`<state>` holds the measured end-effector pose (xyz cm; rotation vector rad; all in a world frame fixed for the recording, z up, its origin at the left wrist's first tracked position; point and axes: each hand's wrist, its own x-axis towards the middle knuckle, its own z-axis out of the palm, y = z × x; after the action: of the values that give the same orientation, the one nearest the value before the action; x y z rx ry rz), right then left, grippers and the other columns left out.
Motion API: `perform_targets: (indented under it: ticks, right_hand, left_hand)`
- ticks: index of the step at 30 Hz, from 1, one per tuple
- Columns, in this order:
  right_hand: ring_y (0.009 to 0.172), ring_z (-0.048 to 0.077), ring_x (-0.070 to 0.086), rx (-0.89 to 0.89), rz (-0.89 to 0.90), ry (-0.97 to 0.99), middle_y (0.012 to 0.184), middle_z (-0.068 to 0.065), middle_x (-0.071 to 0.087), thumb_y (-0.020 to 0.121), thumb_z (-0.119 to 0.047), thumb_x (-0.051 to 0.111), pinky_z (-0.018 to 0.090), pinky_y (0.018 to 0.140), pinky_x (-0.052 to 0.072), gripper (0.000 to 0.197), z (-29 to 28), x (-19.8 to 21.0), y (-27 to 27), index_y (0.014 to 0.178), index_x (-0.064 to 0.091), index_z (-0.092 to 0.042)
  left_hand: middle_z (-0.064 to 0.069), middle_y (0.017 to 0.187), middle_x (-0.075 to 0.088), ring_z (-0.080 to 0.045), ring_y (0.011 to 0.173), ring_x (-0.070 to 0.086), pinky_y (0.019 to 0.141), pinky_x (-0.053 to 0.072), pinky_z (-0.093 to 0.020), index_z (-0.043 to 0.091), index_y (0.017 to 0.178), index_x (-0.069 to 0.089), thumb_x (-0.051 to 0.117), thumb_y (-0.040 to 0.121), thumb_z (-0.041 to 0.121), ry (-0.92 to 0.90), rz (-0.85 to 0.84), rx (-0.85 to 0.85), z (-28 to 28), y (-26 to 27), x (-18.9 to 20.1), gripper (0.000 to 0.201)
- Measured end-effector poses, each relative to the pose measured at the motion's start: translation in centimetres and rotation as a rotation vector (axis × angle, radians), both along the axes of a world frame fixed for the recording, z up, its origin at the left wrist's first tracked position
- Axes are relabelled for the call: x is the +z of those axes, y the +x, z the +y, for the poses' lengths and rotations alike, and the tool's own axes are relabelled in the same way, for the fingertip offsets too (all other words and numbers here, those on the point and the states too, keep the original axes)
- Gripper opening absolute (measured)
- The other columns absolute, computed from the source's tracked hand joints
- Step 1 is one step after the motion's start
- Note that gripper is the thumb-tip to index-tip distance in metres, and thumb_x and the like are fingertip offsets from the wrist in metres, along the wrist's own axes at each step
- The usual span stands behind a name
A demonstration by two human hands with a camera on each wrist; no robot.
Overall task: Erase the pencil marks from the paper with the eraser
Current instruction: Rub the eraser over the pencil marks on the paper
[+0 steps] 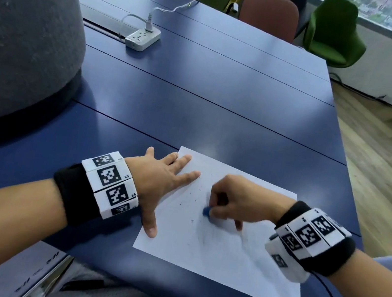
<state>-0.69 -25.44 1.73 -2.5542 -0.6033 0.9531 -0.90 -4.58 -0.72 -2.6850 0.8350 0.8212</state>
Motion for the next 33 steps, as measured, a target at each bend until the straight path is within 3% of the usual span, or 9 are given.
perform_targets:
  ticks: [2,4,9,14,18,24,27,29,33]
  right_hand:
    - [0.041,0.017,0.063,-0.118,-0.139,0.039,0.064,-0.003,0.061,0.087,-0.022,0.066,0.025,0.044,0.046,0.021,-0.2,-0.3,1.4,0.073,0.059,-0.008]
    - [0.041,0.018,0.063,-0.144,-0.169,0.051,0.063,-0.004,0.059,0.087,-0.02,0.065,0.024,0.042,0.044,0.021,-0.3,-0.5,1.4,0.072,0.057,-0.008]
    - [0.046,0.015,0.066,0.07,0.054,-0.036,0.064,-0.005,0.066,0.084,-0.019,0.069,0.024,0.05,0.047,0.015,0.4,0.1,0.5,0.076,0.064,-0.007]
    - [0.045,0.021,0.065,-0.076,-0.192,0.045,0.065,-0.004,0.06,0.087,-0.018,0.065,0.031,0.047,0.049,0.02,0.2,-0.4,2.3,0.073,0.057,-0.007]
    - [0.044,0.013,0.063,0.105,-0.033,-0.025,0.066,-0.006,0.064,0.085,-0.017,0.068,0.025,0.047,0.048,0.014,0.6,-0.2,0.8,0.077,0.062,-0.009]
    - [0.045,0.02,0.065,-0.064,-0.152,0.049,0.067,-0.004,0.061,0.086,-0.02,0.067,0.03,0.046,0.05,0.019,0.2,-0.5,2.6,0.077,0.059,-0.006]
    - [0.044,0.016,0.063,0.064,-0.055,0.004,0.067,-0.011,0.063,0.084,-0.011,0.065,0.027,0.046,0.05,0.008,0.7,-0.6,0.7,0.079,0.061,-0.007]
    - [0.044,0.012,0.062,0.124,0.028,-0.016,0.068,-0.006,0.066,0.084,-0.016,0.068,0.024,0.047,0.048,0.011,0.8,-0.4,0.3,0.078,0.063,-0.008]
    - [0.046,0.02,0.064,-0.043,-0.121,0.031,0.069,0.0,0.062,0.086,-0.022,0.069,0.031,0.047,0.052,0.021,0.1,-0.2,2.4,0.076,0.06,-0.006]
  left_hand:
    - [-0.005,0.16,-0.024,-0.024,0.148,-0.016,0.112,0.007,-0.069,0.033,0.151,-0.021,0.084,0.048,0.067,-0.003,0.005,0.0,0.1,0.0,0.0,0.151]
    - [-0.005,0.16,-0.023,-0.024,0.148,-0.015,0.112,0.007,-0.069,0.033,0.151,-0.021,0.084,0.048,0.067,-0.004,-0.004,-0.005,0.1,0.0,0.0,0.151]
    - [-0.005,0.159,-0.025,-0.024,0.148,-0.015,0.112,0.007,-0.068,0.032,0.151,-0.022,0.084,0.049,0.067,0.011,0.002,-0.003,0.0,0.0,0.1,0.151]
    - [-0.004,0.159,-0.025,-0.023,0.148,-0.016,0.113,0.007,-0.067,0.033,0.151,-0.022,0.084,0.049,0.067,0.0,0.001,-0.001,0.1,-0.1,0.2,0.15]
    - [-0.005,0.159,-0.024,-0.024,0.148,-0.015,0.112,0.008,-0.068,0.032,0.151,-0.023,0.084,0.048,0.067,0.015,-0.002,-0.007,0.0,-0.1,0.2,0.152]
    - [-0.005,0.159,-0.024,-0.024,0.148,-0.014,0.112,0.008,-0.068,0.032,0.151,-0.022,0.084,0.049,0.067,0.013,-0.004,-0.008,0.0,-0.1,0.2,0.151]
    - [-0.005,0.159,-0.025,-0.024,0.148,-0.015,0.112,0.009,-0.068,0.032,0.151,-0.022,0.084,0.049,0.067,0.026,0.0,-0.008,-0.2,-0.1,0.2,0.152]
    - [-0.005,0.159,-0.026,-0.024,0.148,-0.016,0.113,0.008,-0.067,0.032,0.151,-0.024,0.084,0.049,0.066,0.034,0.006,-0.011,-0.3,-0.1,0.2,0.152]
    - [-0.004,0.159,-0.026,-0.023,0.148,-0.016,0.112,0.007,-0.068,0.032,0.151,-0.023,0.084,0.049,0.066,0.018,0.008,-0.004,-0.1,-0.1,0.2,0.151]
